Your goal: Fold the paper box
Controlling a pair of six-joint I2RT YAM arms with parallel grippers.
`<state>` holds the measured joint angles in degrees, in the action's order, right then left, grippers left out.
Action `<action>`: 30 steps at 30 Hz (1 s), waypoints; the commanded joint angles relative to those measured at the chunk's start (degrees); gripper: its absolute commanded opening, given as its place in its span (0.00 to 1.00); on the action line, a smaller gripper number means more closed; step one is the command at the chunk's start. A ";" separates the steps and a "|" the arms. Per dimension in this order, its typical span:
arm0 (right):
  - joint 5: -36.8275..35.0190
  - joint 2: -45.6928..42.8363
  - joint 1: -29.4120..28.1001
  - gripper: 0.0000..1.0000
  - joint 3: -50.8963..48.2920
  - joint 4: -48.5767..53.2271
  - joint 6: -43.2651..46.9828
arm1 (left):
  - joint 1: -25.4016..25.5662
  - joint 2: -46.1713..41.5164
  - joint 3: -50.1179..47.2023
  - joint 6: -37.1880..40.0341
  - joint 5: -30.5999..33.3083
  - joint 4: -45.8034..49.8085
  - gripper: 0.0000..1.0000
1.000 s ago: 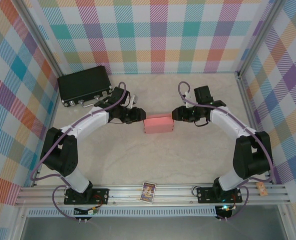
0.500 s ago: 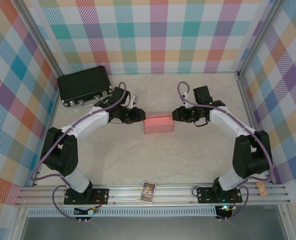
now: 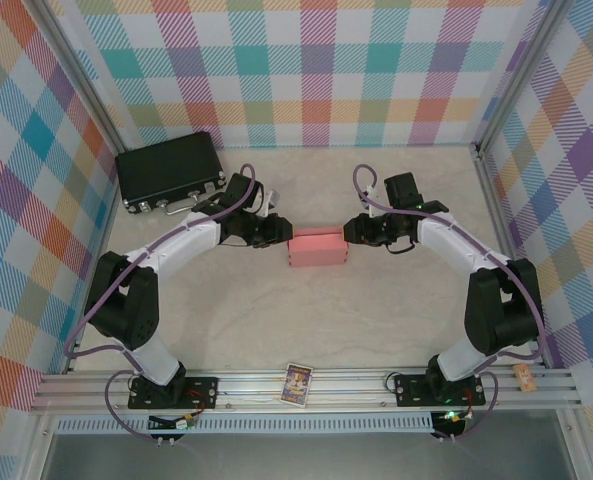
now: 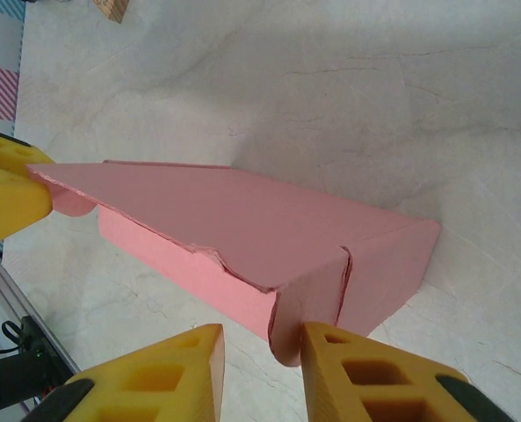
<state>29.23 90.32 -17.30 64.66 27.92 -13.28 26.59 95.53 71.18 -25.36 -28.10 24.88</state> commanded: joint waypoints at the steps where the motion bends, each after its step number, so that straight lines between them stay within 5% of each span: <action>1: 1.49 0.71 -0.38 0.29 1.52 -0.93 -0.87 | 0.57 0.42 1.77 -0.76 -1.75 -0.91 0.29; 30: 0.30 2.07 -0.54 0.23 2.06 0.27 -1.30 | 0.66 0.88 1.51 0.98 -0.59 1.09 0.24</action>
<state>28.97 91.46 -17.34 65.91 27.97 -14.50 26.61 96.07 71.20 -25.61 -28.21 25.26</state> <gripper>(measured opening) 0.232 0.242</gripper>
